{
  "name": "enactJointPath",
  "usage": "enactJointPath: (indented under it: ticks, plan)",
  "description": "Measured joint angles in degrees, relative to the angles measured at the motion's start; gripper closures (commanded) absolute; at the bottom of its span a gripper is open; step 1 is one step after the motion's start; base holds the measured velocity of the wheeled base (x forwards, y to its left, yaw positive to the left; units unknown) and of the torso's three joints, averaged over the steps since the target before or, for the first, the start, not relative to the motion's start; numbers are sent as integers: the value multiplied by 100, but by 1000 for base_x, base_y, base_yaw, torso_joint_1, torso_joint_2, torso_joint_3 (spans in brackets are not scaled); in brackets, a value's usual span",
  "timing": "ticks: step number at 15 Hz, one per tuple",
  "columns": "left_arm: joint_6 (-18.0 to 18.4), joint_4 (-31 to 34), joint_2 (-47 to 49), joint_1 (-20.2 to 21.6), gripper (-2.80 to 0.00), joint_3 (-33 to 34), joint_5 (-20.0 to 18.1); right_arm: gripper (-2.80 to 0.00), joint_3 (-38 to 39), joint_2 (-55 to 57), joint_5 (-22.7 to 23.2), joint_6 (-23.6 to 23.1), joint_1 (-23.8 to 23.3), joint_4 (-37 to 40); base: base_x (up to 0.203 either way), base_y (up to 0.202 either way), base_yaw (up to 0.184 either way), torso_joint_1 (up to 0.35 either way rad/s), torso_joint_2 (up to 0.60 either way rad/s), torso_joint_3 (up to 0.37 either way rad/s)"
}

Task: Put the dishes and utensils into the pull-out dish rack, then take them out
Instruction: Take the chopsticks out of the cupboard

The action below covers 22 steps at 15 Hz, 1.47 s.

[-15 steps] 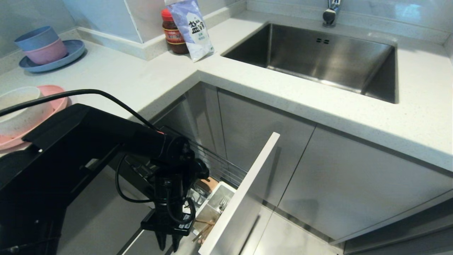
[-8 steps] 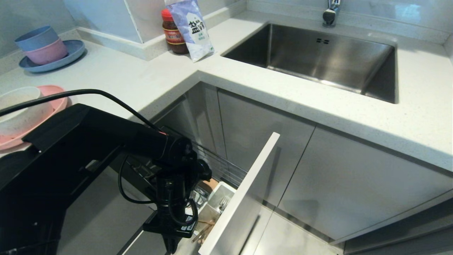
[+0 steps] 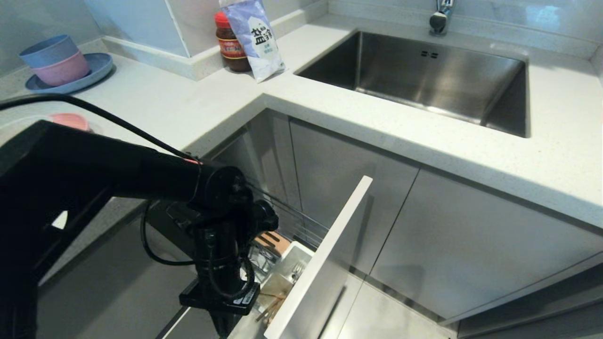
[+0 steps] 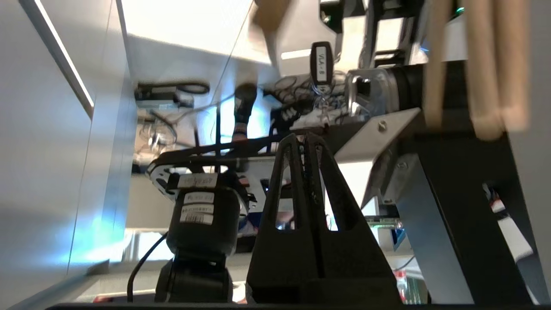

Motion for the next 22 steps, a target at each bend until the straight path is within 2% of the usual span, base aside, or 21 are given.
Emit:
enactJointPath:
  ticks: [1, 8, 13, 18, 22]
  plan:
    - [4, 43, -178, -13, -280, -2, 6, 0, 0, 0, 0, -2, 0, 0, 0, 0, 0, 0, 0, 0]
    - [37, 102, -828, 140, -280, -108, 166, 0, 0, 0, 0, -1, 0, 0, 0, 0, 0, 0, 0, 0]
    - [279, 66, -402, 343, -280, -314, 119, 0, 0, 0, 0, 0, 0, 0, 0, 0, 0, 0, 0, 0]
    - [342, -145, 97, 374, -280, -409, -20, 0, 0, 0, 2, -1, 0, 0, 0, 0, 0, 0, 0, 0]
    - [635, -82, 377, 497, -280, -465, -33, 0, 0, 0, 2, -2, 0, 0, 0, 0, 0, 0, 0, 0]
